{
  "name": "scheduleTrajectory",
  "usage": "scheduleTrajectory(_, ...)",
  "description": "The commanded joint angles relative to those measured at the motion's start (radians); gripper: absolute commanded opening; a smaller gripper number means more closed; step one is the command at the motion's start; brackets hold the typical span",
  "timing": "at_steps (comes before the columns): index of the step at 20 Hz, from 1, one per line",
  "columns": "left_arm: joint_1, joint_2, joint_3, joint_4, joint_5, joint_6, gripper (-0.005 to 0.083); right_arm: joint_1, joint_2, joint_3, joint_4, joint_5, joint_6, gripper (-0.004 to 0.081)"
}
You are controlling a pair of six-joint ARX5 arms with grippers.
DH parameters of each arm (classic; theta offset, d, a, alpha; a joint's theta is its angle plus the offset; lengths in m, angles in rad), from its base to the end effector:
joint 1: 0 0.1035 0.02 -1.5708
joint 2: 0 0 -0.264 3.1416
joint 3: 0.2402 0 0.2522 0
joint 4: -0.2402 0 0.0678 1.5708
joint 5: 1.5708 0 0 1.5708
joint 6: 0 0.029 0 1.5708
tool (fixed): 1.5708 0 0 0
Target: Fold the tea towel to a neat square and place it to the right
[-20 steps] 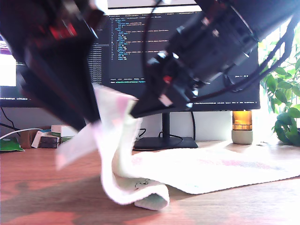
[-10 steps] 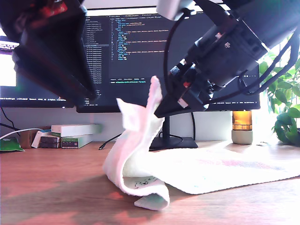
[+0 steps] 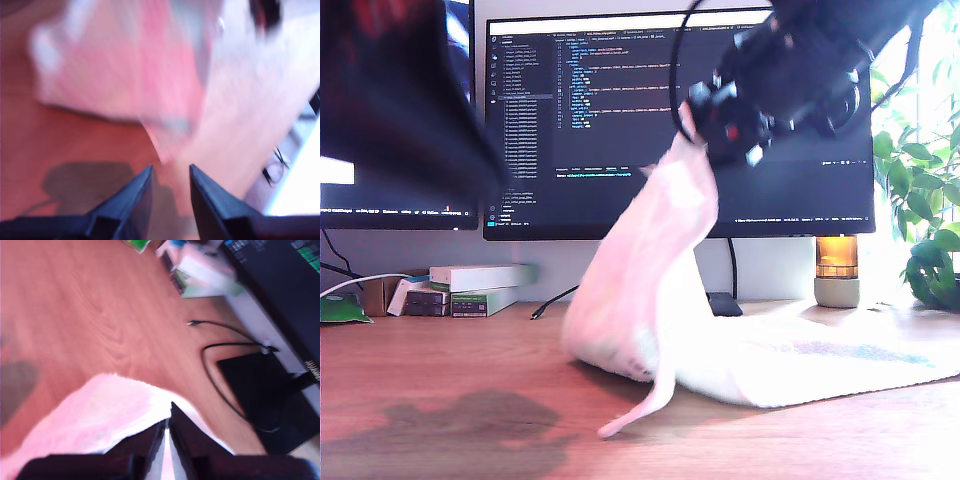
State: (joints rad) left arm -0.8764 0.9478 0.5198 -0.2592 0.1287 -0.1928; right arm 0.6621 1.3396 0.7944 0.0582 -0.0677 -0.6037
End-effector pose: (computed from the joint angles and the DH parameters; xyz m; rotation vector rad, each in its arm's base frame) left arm 0.1177 -0.1471 0.2096 0.0912 0.7540 -0.8927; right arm 0.2240 0.1771 0.2395 -0.7111 0.2472 0.8425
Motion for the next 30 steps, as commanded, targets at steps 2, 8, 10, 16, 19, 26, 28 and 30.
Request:
scheduleTrajectory(2, -0.023, 0.045, -0.008, 0.053, 0.004, -0.017, 0.0195, -0.017, 0.012, -0.001, -0.012, 0.000, 0.001, -0.0011)
scheduleTrajectory(8, -0.066, 0.211, -0.010, 0.172, -0.006, -0.044, 0.0434, -0.026, 0.012, -0.001, -0.041, 0.000, 0.000, -0.0011)
scheduleTrajectory(10, -0.140, 0.253, -0.016, 0.232, -0.123, -0.045, 0.0431, -0.031, 0.012, -0.001, -0.042, 0.000, 0.000, -0.0011)
scheduleTrajectory(16, -0.457, 0.249, -0.103, 0.477, -0.643, -0.063, 0.0430, -0.059, 0.012, -0.001, -0.045, -0.001, 0.000, -0.0011)
scheduleTrajectory(19, -0.534, 0.250, -0.209, 0.571, -0.771, -0.152, 0.0431, -0.074, 0.012, -0.001, -0.048, -0.004, 0.001, -0.0011)
scheduleTrajectory(26, -0.534, 0.327, -0.264, 0.797, -0.817, -0.173, 0.0431, -0.074, 0.012, -0.001, -0.050, -0.008, 0.002, -0.0011)
scheduleTrajectory(28, -0.526, 0.402, -0.264, 0.842, -0.805, -0.172, 0.0431, -0.074, 0.012, -0.001, -0.049, -0.008, 0.001, -0.0011)
scheduleTrajectory(30, -0.516, 0.470, -0.263, 0.906, -0.782, -0.154, 0.0431, -0.074, 0.012, -0.001, -0.049, -0.008, 0.002, -0.0011)
